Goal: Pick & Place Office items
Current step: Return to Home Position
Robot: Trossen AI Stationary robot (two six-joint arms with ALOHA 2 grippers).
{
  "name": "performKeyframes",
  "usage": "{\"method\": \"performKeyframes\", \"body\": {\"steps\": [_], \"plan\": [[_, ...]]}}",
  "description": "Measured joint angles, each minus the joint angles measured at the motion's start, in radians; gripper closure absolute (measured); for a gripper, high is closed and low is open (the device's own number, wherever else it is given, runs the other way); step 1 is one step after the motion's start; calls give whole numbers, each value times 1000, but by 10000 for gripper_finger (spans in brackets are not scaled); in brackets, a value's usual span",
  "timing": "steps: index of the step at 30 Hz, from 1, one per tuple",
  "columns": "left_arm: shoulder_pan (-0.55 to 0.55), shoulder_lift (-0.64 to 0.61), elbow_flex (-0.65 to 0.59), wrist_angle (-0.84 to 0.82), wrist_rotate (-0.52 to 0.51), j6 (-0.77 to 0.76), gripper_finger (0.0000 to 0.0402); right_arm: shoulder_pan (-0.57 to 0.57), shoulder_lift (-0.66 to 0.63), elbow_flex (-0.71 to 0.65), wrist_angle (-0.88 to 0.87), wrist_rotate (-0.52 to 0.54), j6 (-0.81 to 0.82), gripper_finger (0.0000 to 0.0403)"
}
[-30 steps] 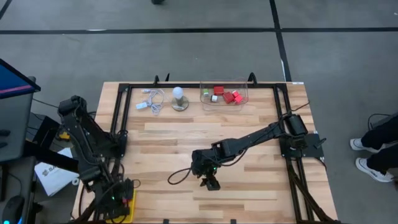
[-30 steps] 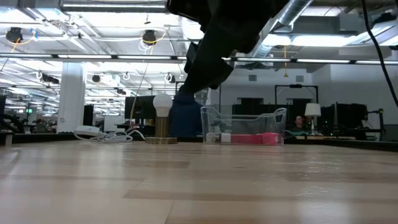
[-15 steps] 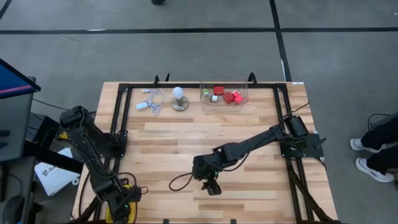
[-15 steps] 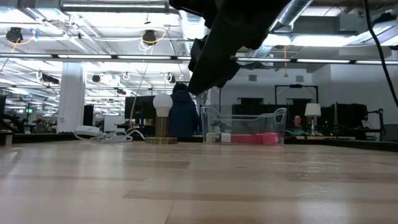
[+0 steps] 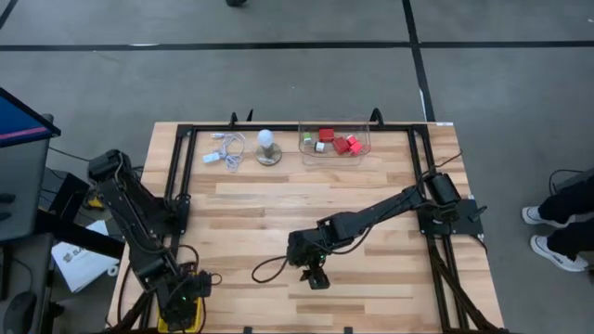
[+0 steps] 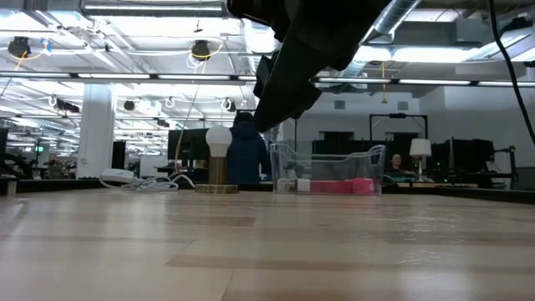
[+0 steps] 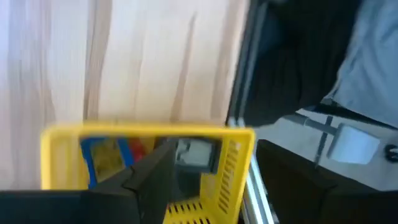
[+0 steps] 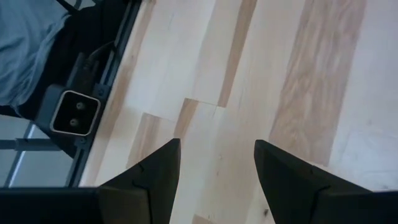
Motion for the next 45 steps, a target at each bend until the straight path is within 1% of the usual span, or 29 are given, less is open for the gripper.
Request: {"method": "performKeyframes", "body": {"steps": [3,6,9,11,14,17,19,21,22,23,25,27,29,31,33,34,37,39,42,45], "plan": [[0,-33,0,33,-89,127,174,-2,0,0,-11,18,-14,205],[0,-73,0,63,-231,257,180,-13,-12,-1,-49,22,-27,205],[-10,-113,-1,-15,-383,328,191,-31,-60,-13,-85,47,-49,205],[-35,-160,-30,-62,-470,331,198,-46,-118,-47,-70,74,-62,205],[-86,-265,-125,-58,-565,297,204,-66,-245,-168,-1,110,-63,205],[-139,-396,-272,10,-717,279,207,-77,-411,-355,166,157,-41,205],[-129,-486,-380,109,-788,340,208,-83,-522,-487,297,196,-11,205],[-62,-570,-483,257,-821,490,208,-86,-620,-605,422,223,14,205],[-6,-609,-528,345,-811,582,207,-88,-661,-652,479,233,27,205],[61,-649,-574,440,-773,685,206,-88,-697,-693,531,247,33,205],[217,-712,-645,618,-617,879,205,-88,-753,-754,584,270,41,202],[392,-767,-686,723,-423,1025,204,-85,-782,-785,592,296,43,199],[566,-805,-700,756,-236,1107,205,-75,-797,-801,596,311,42,196],[723,-842,-702,730,-58,1148,208,-57,-795,-808,612,334,39,195],[849,-879,-702,701,91,1169,214,-31,-793,-823,618,351,38,195],[900,-902,-702,676,147,1179,218,-17,-792,-831,625,358,38,196],[1014,-992,-702,593,253,1195,229,25,-792,-855,657,407,37,198],[1048,-1065,-705,539,297,1194,236,51,-792,-872,686,441,35,199],[1053,-1195,-750,549,307,1217,246,72,-793,-902,737,478,39,200],[1052,-1340,-826,549,305,1242,258,87,-792,-933,783,504,55,201]]}}
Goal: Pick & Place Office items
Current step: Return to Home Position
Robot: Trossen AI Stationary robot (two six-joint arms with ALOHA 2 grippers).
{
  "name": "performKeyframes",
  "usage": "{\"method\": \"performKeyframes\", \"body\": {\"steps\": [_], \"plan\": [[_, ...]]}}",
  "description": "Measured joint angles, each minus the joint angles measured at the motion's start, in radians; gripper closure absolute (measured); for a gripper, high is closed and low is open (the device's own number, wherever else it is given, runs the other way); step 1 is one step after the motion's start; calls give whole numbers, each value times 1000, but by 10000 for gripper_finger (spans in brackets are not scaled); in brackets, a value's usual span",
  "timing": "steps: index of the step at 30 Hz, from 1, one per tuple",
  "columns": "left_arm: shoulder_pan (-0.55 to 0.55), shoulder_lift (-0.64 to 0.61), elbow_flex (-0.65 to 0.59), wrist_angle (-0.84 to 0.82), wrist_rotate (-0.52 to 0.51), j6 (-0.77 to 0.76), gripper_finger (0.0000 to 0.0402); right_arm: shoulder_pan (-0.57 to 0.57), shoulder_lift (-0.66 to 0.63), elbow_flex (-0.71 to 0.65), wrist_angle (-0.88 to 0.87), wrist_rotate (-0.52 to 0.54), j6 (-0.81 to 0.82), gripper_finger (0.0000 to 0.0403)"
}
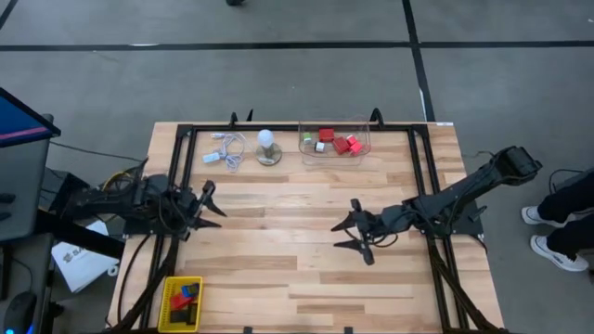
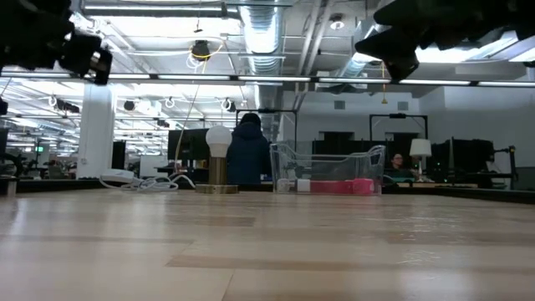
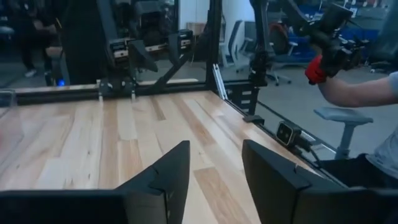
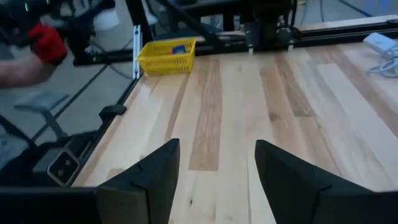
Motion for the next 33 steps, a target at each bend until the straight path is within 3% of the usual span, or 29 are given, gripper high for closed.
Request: {"method": "performKeyframes", "body": {"steps": [2,12,17,23,26,28,33], "plan": [[0,-70,-46,-16,2,1,264,8,0,-13,34,13,12,201],[0,-42,-93,82,57,40,286,-6,-4,-96,128,35,4,201],[0,-12,-114,153,48,41,293,2,-6,-242,361,32,13,201],[0,109,-119,163,7,23,295,12,29,-461,596,37,147,206],[0,164,-121,173,-7,9,295,-23,76,-486,737,27,112,210],[0,191,-133,224,-8,-11,296,-79,107,-480,807,-51,27,211],[-1,236,-135,324,-9,-19,295,-325,127,-501,901,-377,-48,211]]}}
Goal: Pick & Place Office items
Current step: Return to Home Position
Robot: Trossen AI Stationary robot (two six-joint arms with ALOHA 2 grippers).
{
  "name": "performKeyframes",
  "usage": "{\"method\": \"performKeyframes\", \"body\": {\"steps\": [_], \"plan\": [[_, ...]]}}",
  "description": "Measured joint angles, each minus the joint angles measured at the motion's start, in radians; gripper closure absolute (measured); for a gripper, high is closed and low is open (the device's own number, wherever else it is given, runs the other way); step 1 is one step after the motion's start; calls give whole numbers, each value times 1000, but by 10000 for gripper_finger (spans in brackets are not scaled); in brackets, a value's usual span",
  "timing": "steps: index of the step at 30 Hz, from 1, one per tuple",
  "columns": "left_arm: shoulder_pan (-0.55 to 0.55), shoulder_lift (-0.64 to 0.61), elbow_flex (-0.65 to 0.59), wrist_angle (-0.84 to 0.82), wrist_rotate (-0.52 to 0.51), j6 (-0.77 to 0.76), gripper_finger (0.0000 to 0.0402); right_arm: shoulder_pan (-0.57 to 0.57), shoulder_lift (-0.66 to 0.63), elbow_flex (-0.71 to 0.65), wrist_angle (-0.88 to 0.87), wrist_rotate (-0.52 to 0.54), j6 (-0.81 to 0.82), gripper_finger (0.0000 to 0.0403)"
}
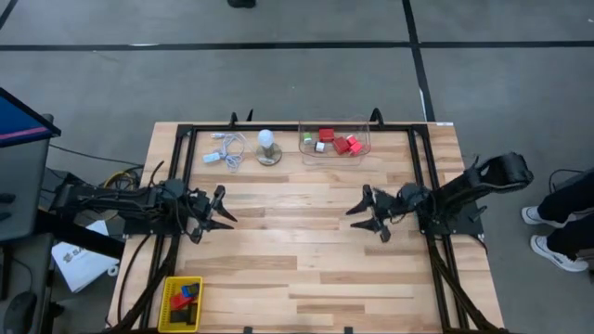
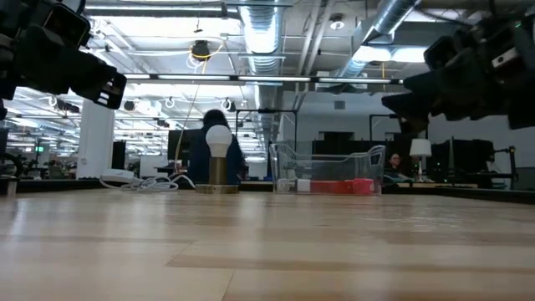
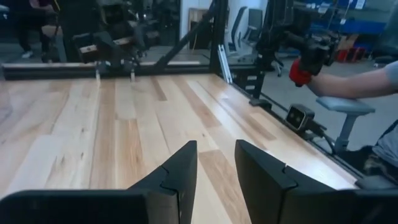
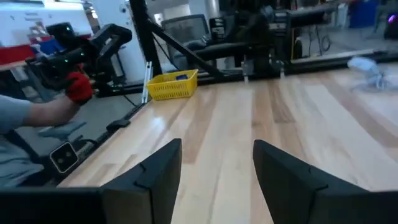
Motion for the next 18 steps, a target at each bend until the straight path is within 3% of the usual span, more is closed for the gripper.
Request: {"method": "performKeyframes", "body": {"steps": [5,7,10,18], "plan": [[0,1,0,2,-18,-1,295,-236,-51,-11,9,-405,129,211],[0,2,0,1,-22,-1,294,-279,-89,-11,-61,-492,164,211],[0,2,0,1,-22,-7,294,-287,-194,-11,-267,-496,162,211],[0,2,0,6,-38,-23,295,-149,-593,-11,-669,-295,53,211]]}}
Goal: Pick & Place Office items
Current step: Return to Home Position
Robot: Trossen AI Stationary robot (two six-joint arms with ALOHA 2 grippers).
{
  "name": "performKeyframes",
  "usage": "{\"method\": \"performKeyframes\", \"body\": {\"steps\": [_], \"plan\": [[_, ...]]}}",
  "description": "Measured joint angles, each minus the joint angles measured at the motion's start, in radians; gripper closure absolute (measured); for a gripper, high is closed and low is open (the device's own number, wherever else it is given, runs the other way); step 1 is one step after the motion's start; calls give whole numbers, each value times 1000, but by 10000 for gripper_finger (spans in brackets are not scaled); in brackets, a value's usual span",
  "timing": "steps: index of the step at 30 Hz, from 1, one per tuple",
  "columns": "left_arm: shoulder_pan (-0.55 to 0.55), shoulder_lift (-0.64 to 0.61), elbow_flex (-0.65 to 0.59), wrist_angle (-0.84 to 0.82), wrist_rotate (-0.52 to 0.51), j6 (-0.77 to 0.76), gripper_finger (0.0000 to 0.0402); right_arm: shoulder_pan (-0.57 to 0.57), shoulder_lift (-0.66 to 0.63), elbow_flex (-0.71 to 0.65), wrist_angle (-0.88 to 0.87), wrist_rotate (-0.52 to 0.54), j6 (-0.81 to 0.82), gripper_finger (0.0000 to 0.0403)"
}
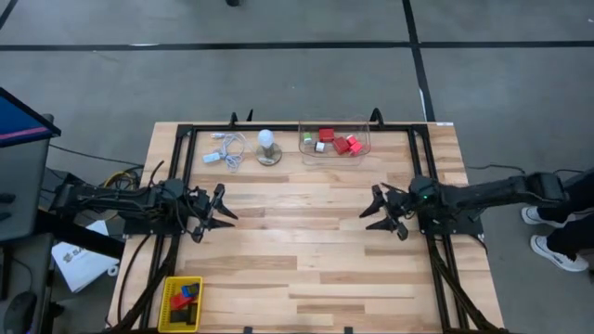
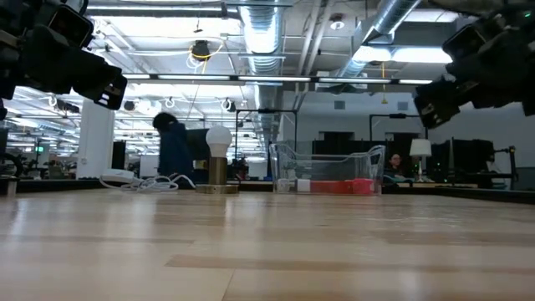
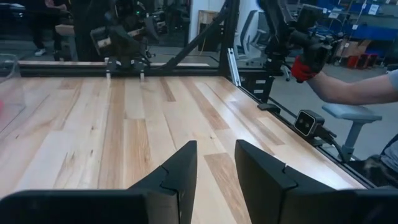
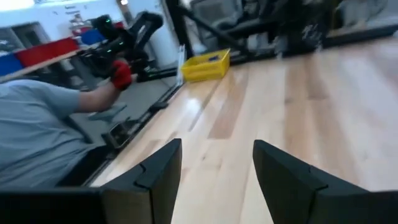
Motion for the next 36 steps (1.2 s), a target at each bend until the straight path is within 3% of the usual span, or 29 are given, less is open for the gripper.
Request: {"method": "performKeyframes", "body": {"steps": [11,14,22,28,36], "plan": [[0,0,0,-8,-29,4,293,169,-627,0,-562,367,-105,211],[0,0,0,-23,-55,23,293,225,-740,0,-595,459,-140,211],[1,0,0,-1,-94,83,295,268,-656,2,-597,495,-204,211],[1,0,0,9,-177,79,296,295,-587,2,-600,491,-62,211],[1,0,0,7,-178,75,293,363,-582,2,-545,459,71,211]]}}
